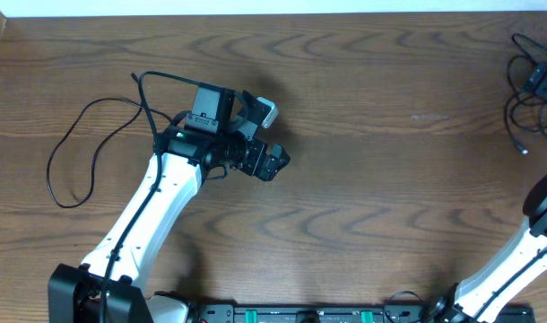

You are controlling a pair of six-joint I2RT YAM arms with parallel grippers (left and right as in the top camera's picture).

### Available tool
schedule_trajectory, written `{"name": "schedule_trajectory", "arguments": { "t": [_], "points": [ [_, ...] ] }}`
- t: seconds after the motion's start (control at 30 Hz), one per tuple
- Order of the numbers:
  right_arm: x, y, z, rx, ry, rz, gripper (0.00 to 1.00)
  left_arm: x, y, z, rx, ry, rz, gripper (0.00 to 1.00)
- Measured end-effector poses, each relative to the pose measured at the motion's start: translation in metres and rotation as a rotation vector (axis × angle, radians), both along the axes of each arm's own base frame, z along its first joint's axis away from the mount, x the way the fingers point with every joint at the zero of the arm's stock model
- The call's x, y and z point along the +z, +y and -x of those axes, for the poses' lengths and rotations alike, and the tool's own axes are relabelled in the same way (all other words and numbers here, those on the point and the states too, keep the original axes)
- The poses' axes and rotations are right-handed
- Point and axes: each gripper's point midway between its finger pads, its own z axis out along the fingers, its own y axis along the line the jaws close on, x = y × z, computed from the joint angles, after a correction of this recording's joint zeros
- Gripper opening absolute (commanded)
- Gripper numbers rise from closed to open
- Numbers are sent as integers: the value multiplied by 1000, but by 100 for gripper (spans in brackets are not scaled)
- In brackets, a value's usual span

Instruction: Untangle cables

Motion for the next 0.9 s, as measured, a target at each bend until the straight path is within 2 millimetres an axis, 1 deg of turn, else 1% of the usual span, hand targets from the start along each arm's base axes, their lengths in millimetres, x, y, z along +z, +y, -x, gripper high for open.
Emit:
{"name": "schedule_trajectory", "arguments": {
  "t": [0.2, 0.27, 0.33, 0.53, 0.67, 0.73, 0.8, 0.83, 0.9],
  "points": [
    [59, 19, 31, 15, 13, 0, 99, 0, 0, 0, 0, 0, 0, 98],
    [71, 24, 38, 17, 20, -3, 99, 0, 0, 0, 0, 0, 0, 98],
    [74, 27, 44, 18, 33, -9, 99, 0, 0, 0, 0, 0, 0, 98],
    [58, 31, 50, 18, 80, -38, 99, 0, 0, 0, 0, 0, 0, 98],
    [45, 26, 43, 17, 81, -39, 99, 0, 0, 0, 0, 0, 0, 98],
    [34, 24, 40, 17, 93, -47, 99, 0, 0, 0, 0, 0, 0, 98],
    [15, 25, 42, 9, 131, -74, 99, 0, 0, 0, 0, 0, 0, 98],
    [8, 27, 44, 5, 151, -89, 99, 0, 0, 0, 0, 0, 0, 98],
    [-16, 37, 60, -8, 246, -156, 99, 0, 0, 0, 0, 0, 0, 98]
  ]
}}
